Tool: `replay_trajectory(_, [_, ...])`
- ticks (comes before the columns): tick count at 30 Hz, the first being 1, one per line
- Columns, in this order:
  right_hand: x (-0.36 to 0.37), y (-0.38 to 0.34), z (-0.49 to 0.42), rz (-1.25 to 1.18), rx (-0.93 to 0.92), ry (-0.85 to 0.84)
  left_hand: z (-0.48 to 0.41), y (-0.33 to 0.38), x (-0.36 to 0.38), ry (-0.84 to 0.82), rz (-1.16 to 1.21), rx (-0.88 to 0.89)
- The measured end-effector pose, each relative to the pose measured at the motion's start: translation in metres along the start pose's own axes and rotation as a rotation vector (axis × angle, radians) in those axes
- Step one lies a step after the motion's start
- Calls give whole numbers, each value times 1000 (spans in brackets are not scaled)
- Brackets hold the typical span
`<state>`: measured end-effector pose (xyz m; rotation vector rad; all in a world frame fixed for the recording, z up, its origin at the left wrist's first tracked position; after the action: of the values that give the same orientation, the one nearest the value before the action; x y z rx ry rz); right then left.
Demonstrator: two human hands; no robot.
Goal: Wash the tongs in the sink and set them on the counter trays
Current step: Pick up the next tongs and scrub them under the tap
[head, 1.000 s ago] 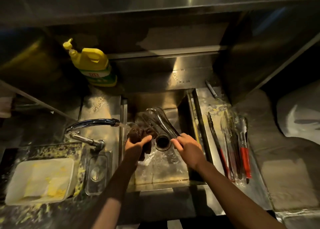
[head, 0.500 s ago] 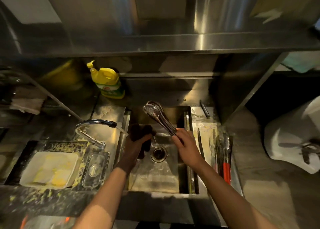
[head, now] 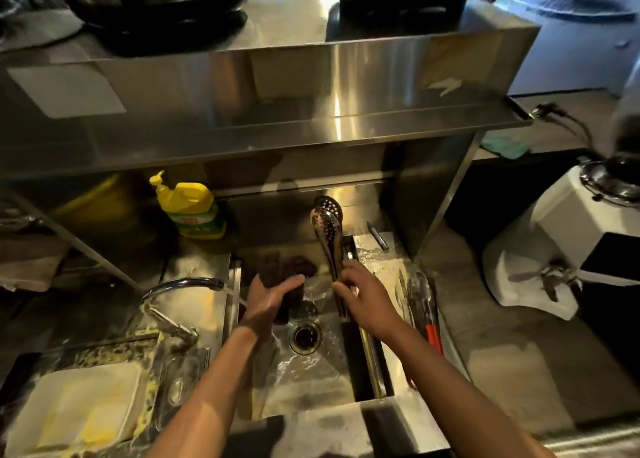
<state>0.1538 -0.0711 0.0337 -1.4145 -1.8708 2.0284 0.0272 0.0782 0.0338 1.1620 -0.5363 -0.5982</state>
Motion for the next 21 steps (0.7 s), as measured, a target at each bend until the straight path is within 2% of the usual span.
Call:
replay_trajectory(9, [-40, -14, 34, -25, 60, 232, -6, 5, 24, -181, -2, -26])
replay_trajectory(14, [-79, -14, 81, 2, 206, 369, 7, 3, 76, -383, -72, -21])
replay_trajectory(21, [-134, -19, 159, 130, 316, 586, 43, -11, 157, -545, -30, -108])
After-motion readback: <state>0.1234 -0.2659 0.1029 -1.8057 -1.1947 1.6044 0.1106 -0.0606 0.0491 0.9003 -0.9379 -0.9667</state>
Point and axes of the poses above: each hand's wrist, its own z-axis away from the middle knuckle, its own x-axis out of the palm, y = z × x, the point moved 7 cm from there along -z, towards the middle knuckle
